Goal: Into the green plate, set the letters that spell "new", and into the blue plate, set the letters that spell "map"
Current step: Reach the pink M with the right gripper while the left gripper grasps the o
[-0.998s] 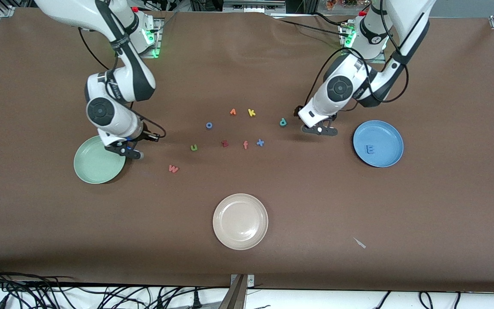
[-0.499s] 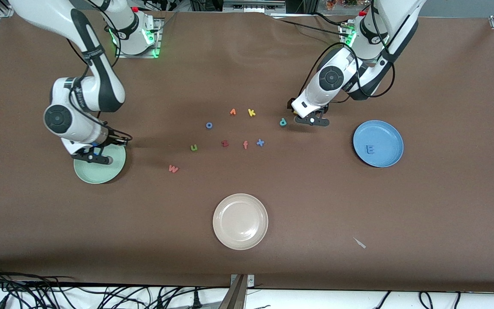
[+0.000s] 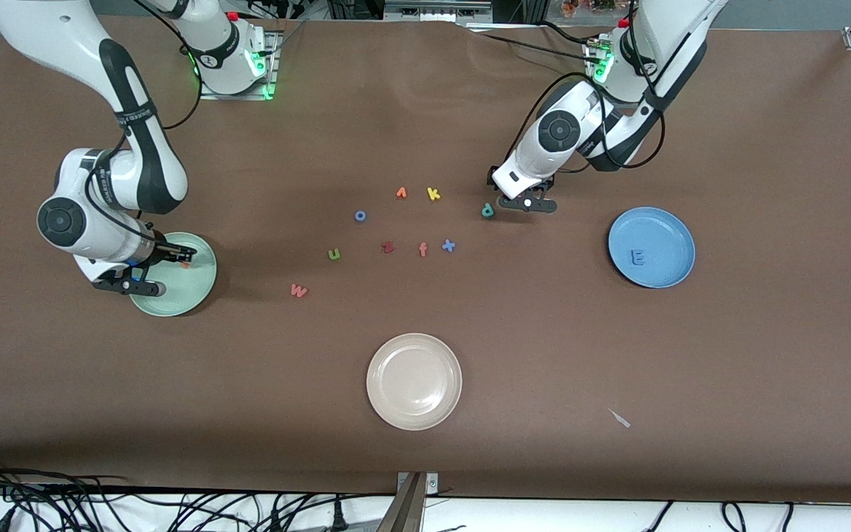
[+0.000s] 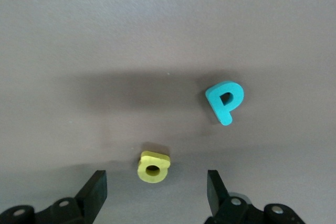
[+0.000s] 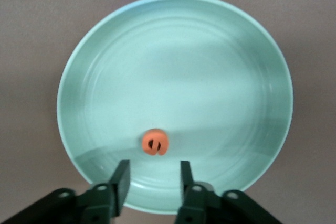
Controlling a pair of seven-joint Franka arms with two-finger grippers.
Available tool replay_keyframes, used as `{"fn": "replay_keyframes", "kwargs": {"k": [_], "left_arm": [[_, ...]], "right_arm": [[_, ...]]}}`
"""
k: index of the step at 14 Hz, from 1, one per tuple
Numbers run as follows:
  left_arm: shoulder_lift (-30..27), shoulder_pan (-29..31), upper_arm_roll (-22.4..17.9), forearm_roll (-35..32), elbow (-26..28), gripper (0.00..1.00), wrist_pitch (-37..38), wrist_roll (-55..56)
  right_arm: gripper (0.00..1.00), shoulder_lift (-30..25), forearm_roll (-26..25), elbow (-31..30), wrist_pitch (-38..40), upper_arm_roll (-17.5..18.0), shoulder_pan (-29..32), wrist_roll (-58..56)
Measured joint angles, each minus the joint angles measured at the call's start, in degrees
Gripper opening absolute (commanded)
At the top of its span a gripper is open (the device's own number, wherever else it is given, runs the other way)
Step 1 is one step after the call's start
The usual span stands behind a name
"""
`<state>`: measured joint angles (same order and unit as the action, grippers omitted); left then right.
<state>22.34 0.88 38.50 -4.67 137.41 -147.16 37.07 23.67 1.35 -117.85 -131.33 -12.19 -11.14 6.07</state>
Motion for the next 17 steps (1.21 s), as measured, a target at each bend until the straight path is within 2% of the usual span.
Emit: {"fn": "replay_keyframes", "kwargs": {"k": [3, 5, 11, 17], "left_arm": [[0.8, -0.1, 0.0, 0.0, 0.0, 0.75, 0.0, 0.3], [1.2, -0.1, -0.1, 0.0, 0.0, 0.75, -0.2, 0.4], [1.4, -0.1, -0.2, 0.0, 0.0, 0.69, -0.5, 0.7], [1.8, -0.1, -0.4, 0.0, 0.0, 0.68, -0.5, 0.8]], "right_arm": [[1.0, 0.1, 0.6, 0.9, 0.0, 0.6, -0.6, 3.5], [1.0, 0.1, 0.6, 1.3, 0.0, 1.2, -2.3, 8.0], [1.0, 0.1, 0.7, 2.9, 0.0, 6.7, -4.8, 21.0], [1.0, 1.7, 0.6, 5.3, -0.4, 8.4, -6.3, 22.0]]}}
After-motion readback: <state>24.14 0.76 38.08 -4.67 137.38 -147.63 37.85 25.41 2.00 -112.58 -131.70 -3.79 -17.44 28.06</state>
